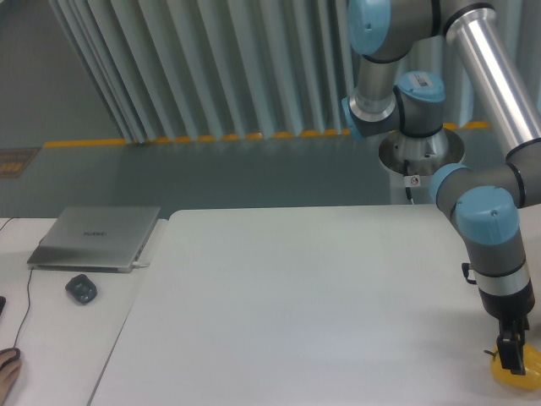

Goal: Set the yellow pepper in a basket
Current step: 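Close the gripper on the yellow bell pepper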

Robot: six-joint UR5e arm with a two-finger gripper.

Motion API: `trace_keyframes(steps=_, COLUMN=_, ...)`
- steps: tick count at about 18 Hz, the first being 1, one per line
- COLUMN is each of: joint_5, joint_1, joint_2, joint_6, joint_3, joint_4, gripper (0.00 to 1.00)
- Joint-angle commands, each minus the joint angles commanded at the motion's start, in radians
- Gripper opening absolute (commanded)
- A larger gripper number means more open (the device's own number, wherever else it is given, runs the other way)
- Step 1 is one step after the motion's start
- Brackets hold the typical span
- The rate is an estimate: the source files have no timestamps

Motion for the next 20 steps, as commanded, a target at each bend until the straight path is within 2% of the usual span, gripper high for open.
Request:
trace_keyframes(steps=7, joint_5=0.034, joint_1=-0.014, joint_2=-0.032, joint_6=0.000, joint_3=-0.002, joint_4=0.029, gripper=1.00)
trace_keyframes(steps=13, joint_5=0.049, joint_1=-0.015, joint_2=-0.041, joint_6=-0.002, joint_3=0.000, joint_4=0.029, gripper=0.99)
trace_keyframes(steps=14, joint_5=0.051, joint_1=-0.017, joint_2=-0.041, joint_6=-0.002, joint_3=-0.002, joint_4=0.029, gripper=0.93)
trace_keyframes(steps=15, joint_5=0.054, joint_1=-0.026, joint_2=-0.043, joint_6=-0.012, joint_3=-0.005, joint_4=0.028, gripper=0.80)
trace_keyframes(steps=17, joint_5=0.077, joint_1=-0.029, joint_2=-0.041, joint_6=-0.034, joint_3=-0.008, joint_4=0.028, gripper=0.62)
trace_keyframes(steps=20, joint_5=0.127, joint_1=-0.049, joint_2=-0.043, joint_6=-0.093, joint_3=-0.008, joint_4=0.028, gripper=0.42)
